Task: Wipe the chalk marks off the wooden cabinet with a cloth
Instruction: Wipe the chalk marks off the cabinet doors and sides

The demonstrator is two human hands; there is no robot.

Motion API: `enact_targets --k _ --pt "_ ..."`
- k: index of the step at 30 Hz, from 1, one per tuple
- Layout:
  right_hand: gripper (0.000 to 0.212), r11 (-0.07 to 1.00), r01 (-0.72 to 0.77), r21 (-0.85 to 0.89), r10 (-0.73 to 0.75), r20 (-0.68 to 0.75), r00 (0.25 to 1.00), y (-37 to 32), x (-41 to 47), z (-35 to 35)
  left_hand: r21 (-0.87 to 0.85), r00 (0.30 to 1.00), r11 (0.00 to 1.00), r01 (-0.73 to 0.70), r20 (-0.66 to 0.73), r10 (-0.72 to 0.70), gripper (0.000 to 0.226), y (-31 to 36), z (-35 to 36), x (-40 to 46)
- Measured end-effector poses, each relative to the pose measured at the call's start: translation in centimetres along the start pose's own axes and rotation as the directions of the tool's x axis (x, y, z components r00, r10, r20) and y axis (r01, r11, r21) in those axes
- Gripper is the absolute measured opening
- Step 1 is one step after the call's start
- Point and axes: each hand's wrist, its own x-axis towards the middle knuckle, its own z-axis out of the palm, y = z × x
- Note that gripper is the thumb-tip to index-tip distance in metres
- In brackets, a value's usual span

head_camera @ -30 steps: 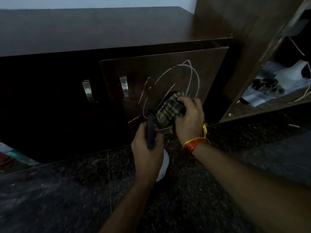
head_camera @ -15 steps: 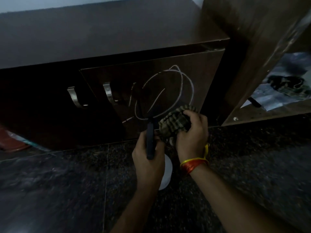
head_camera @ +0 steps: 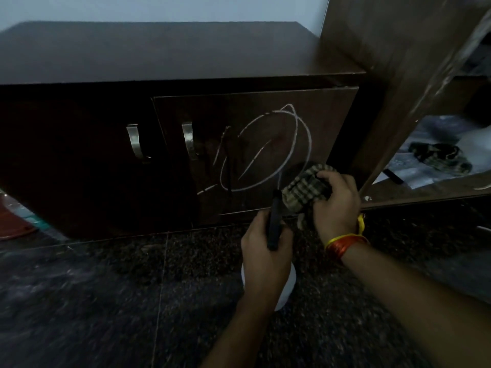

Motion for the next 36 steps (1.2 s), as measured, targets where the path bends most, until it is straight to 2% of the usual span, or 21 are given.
enact_targets --k 4,14,20,25,28,31,34,36 --pt "0.053 1.000 0.018 -0.016 -0.017 0.050 0.999 0.9 -0.8 -0.4 0.029 1.000 1.000 0.010 0.003 -0.010 0.028 -0.8 0.7 -0.4" --pt "0.054 0.999 -0.034 0.000 0.034 0.070 0.997 1.7 -1.3 0.4 0.108 0.980 0.974 0.197 0.016 -0.200 0.019 -3.6 -0.3 -4.7" --pt "0.057 0.999 -0.011 0.032 0.008 0.119 0.993 0.0 -1.9 2.4 0.139 0.970 0.960 0.245 -0.037 -0.242 0.017 -4.2 -2.2 -4.8" --pt "0.058 0.993 0.087 0.077 -0.099 0.159 0.982 -1.8 -2.5 3.0 0.109 0.966 0.960 0.258 -0.061 -0.253 0.016 -4.4 -3.6 -4.7" --pt "0.059 0.961 0.254 0.104 -0.266 0.127 0.955 -4.3 -1.9 2.6 0.058 0.966 0.966 0.253 -0.075 -0.248 0.022 -4.2 -4.5 -4.4" --pt "0.059 0.905 0.418 0.076 -0.419 0.009 0.908 -8.4 0.6 2.4 0.035 0.973 0.977 0.209 -0.103 -0.205 0.018 -3.3 -5.5 -3.9" --pt "0.057 0.873 0.485 0.053 -0.476 -0.128 0.870 -12.7 3.1 3.3 0.006 0.971 0.983 0.186 -0.157 -0.183 0.019 -2.1 -6.6 -2.9" --pt "0.054 0.852 0.523 -0.015 -0.519 -0.149 0.841 -13.5 3.3 4.5 -0.016 0.971 0.988 0.151 -0.186 -0.152 0.017 -1.4 -7.4 -2.0"
